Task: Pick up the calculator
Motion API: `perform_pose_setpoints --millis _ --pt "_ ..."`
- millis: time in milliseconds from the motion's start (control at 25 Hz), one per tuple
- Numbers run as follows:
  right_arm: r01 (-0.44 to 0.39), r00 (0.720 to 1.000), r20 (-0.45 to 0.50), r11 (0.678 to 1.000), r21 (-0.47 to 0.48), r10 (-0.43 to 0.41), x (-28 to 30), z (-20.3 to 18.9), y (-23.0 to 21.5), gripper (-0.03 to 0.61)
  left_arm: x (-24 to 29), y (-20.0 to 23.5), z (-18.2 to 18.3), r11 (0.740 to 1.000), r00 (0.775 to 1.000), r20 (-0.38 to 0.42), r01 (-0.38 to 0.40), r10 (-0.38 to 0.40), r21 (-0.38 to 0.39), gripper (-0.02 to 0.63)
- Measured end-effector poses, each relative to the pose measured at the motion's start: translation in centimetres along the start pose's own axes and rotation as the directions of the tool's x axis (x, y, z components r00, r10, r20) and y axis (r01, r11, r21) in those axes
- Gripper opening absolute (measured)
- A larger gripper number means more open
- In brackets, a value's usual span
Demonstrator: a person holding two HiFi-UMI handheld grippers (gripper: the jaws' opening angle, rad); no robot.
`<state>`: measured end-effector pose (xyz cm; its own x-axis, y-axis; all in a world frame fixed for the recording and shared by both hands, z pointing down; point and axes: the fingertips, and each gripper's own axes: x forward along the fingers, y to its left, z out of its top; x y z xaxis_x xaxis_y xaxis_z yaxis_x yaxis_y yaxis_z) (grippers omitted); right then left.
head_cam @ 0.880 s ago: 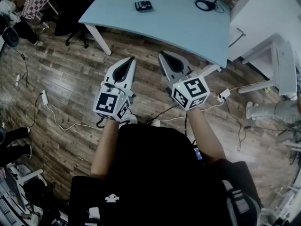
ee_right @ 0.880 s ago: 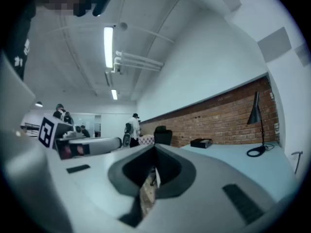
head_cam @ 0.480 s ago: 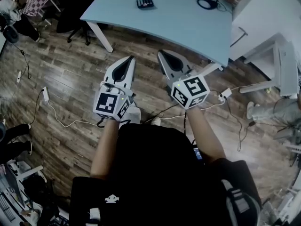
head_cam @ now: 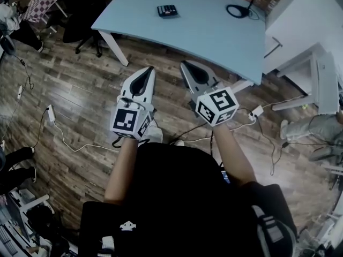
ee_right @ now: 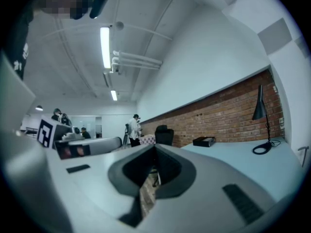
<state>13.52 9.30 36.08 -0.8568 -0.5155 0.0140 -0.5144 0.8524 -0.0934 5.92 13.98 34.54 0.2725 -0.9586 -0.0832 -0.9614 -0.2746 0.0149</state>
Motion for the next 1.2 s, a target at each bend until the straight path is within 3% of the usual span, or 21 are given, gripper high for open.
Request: perform_pose_setpoints --millis 1200 --pt "0.102 0.995 0.001 0.995 -0.002 -0.102 13.3 1.3 -2.4 0.005 6.2 13.4 0.8 0.996 0.996 0.019 0.088 -0.088 -0.023 0.003"
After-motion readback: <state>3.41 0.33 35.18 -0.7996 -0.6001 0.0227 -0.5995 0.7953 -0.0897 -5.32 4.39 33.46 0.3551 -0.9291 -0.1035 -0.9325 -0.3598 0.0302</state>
